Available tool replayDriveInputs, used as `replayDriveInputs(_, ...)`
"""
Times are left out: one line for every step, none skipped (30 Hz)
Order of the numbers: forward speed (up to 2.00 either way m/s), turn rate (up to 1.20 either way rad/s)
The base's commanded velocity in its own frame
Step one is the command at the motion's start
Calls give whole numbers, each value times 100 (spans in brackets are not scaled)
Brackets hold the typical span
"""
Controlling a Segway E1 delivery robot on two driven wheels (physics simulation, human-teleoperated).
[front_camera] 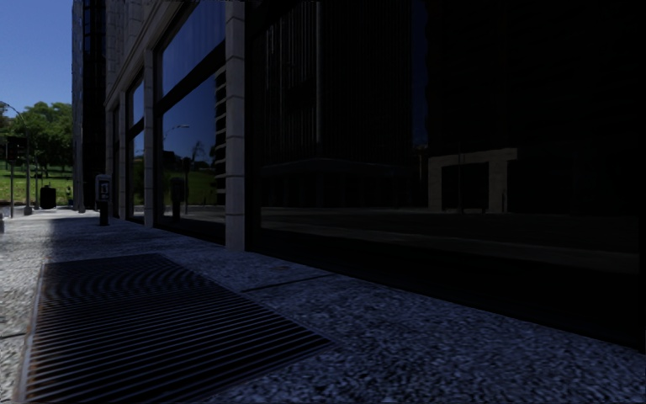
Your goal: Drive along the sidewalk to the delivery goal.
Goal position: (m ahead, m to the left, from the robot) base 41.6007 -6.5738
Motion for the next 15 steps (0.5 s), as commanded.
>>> replayDriveInputs(162,56)
replayDriveInputs(162,56)
replayDriveInputs(162,56)
replayDriveInputs(162,56)
replayDriveInputs(162,56)
replayDriveInputs(162,56)
replayDriveInputs(162,56)
replayDriveInputs(162,56)
replayDriveInputs(162,56)
replayDriveInputs(162,56)
replayDriveInputs(162,56)
replayDriveInputs(161,56)
replayDriveInputs(161,56)
replayDriveInputs(161,56)
replayDriveInputs(161,56)
